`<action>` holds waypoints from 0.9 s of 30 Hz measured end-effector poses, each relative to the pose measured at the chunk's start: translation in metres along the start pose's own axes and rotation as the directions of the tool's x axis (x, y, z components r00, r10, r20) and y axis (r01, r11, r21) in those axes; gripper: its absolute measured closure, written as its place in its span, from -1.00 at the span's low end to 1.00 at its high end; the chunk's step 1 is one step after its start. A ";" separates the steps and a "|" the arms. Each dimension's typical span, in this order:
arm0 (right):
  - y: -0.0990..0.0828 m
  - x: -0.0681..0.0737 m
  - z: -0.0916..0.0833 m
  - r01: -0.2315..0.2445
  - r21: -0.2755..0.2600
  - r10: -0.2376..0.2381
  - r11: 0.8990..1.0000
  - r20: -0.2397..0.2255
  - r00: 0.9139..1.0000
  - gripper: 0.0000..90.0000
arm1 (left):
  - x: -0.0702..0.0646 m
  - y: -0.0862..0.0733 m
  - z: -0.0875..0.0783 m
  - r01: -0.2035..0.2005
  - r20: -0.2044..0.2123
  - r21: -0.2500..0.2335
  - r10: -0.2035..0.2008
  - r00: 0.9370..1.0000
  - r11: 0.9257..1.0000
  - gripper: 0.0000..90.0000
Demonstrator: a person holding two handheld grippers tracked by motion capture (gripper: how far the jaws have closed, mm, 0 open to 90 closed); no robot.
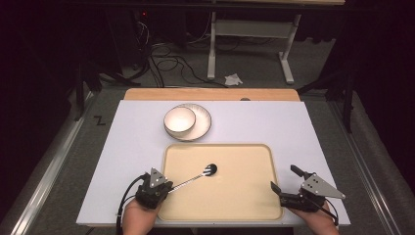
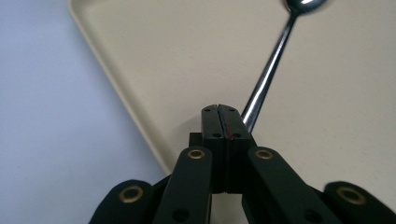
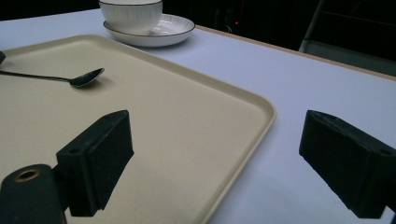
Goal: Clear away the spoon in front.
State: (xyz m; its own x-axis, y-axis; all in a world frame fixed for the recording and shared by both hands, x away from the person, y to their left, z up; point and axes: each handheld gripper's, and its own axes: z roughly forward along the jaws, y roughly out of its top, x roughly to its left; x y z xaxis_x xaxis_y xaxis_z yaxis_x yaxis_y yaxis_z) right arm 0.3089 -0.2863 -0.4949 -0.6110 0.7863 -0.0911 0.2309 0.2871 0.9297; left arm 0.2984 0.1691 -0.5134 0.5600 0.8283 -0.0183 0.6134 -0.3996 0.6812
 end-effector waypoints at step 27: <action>0.000 0.000 0.000 0.004 0.002 -0.004 1.000 0.000 1.000 -0.77 | -0.052 0.009 0.002 -0.157 0.157 0.039 0.149 0.976 0.987 1.00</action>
State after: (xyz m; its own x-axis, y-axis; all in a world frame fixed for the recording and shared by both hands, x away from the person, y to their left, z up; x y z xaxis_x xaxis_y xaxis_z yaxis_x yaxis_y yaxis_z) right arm 0.3090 -0.2857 -0.4948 -0.6123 0.7849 -0.0948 0.2302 0.2916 0.9284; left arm 0.2763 0.1215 -0.5076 0.7257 0.6873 -0.0315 0.5392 -0.5396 0.6466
